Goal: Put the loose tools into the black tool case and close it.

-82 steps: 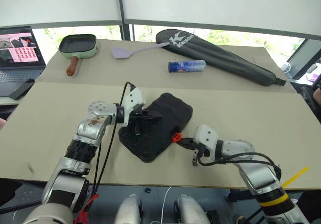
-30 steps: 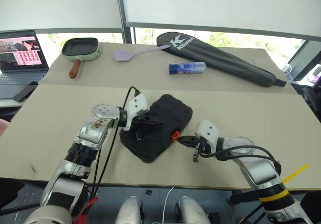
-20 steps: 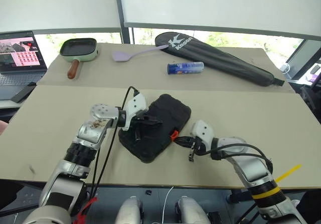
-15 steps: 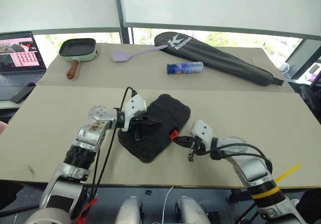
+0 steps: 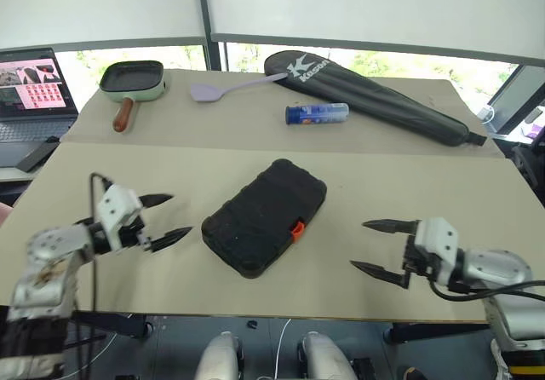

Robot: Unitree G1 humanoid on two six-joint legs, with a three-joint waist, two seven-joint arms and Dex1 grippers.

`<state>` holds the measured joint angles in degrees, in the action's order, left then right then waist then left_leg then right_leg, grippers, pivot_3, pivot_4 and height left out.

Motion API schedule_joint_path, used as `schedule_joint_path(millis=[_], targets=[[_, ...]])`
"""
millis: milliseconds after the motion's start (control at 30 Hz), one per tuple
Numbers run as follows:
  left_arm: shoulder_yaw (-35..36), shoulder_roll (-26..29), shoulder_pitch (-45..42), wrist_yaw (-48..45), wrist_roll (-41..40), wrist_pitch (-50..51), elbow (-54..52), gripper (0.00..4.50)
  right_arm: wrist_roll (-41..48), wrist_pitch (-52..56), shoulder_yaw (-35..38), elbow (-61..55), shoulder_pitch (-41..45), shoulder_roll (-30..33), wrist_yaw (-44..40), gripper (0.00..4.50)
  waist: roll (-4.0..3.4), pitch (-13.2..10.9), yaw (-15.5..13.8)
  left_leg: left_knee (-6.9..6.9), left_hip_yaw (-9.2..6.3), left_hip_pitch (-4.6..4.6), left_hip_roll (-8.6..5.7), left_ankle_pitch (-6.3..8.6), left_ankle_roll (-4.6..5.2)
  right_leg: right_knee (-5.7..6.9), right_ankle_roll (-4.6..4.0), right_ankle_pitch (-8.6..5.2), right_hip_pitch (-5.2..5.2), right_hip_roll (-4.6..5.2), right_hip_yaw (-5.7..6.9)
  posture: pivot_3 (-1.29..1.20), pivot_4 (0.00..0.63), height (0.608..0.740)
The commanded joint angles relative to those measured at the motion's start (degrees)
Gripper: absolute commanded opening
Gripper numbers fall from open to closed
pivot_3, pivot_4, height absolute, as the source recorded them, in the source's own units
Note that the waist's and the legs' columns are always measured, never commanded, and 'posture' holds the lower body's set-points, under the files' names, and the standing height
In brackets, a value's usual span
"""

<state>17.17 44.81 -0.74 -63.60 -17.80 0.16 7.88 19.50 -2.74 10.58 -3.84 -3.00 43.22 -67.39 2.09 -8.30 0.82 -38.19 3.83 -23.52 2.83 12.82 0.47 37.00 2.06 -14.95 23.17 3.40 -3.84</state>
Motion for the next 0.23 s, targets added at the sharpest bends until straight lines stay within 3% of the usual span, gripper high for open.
schedule_joint_path(millis=[33, 233], targets=[[2.7, 1.2, 1.6, 0.5, 0.1, -3.8, 0.4, 4.50, 2.0, -4.0, 2.7, 3.3, 2.2, 0.4, -1.1, 4.45, 0.03, 0.0, -0.2, 0.00, 0.00, 0.00, 0.01, 0.00, 0.00, 0.00, -0.01, 0.00, 0.00, 0.00, 0.01, 0.00, 0.150, 0.740], [3.4, 0.7, 3.4, 1.1, -0.8, -6.5, 0.6, 4.50, 0.7, -8.6, 1.2, 6.9, 3.4, -0.6, -1.2, 4.45, 0.03, 0.0, -0.4, 0.10, 0.02, 0.00, 0.02, 0.00, -0.01, -0.01, -0.04, 0.00, 0.03, 0.04, 0.02, 0.00, 0.150, 0.740]])
